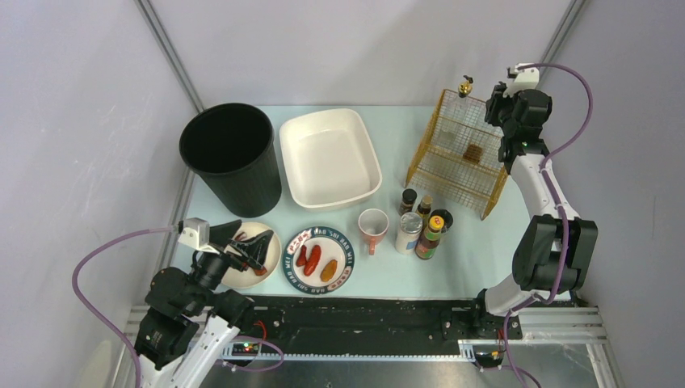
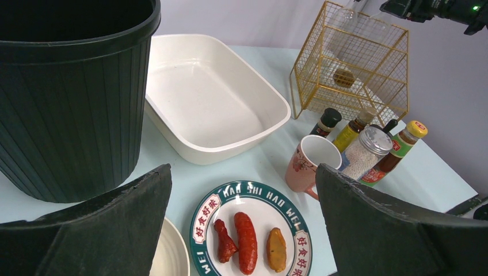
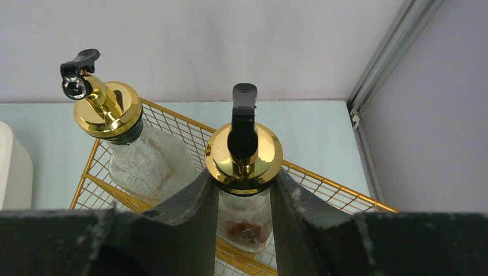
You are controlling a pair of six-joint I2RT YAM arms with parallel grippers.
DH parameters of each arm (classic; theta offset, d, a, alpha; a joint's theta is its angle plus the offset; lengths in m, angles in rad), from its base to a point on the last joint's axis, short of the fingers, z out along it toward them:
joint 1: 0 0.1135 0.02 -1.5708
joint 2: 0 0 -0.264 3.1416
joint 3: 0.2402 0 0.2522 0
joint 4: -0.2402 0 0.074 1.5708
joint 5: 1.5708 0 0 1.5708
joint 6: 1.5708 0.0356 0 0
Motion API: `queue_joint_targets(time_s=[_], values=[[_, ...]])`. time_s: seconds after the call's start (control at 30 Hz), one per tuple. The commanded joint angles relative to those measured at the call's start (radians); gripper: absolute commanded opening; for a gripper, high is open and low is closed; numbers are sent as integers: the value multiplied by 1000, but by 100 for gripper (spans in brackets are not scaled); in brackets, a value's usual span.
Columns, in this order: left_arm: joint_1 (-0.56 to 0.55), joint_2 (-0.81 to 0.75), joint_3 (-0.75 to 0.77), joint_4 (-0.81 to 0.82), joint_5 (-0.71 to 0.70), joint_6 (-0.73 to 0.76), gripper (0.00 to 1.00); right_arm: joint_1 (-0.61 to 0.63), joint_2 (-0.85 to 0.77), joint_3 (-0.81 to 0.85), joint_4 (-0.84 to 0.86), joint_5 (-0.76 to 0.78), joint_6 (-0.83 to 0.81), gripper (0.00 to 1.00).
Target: Clear the kitchen counter
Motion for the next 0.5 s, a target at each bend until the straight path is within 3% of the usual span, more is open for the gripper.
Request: queue_joint_targets(time_s=[0.0,0.13,0.33,0.47], values=[[0,1,-7,30,11,23,98,3,-20,14,76,3,24,0],[0,1,-8,30,10,23,98,4,-15,7,71,16,32,2],[0,1,-7,31,8,22,98,4,0,6,48,39,65,23],[0,0,-7,31,9,23,98,8,9,6,31,50,75,31]])
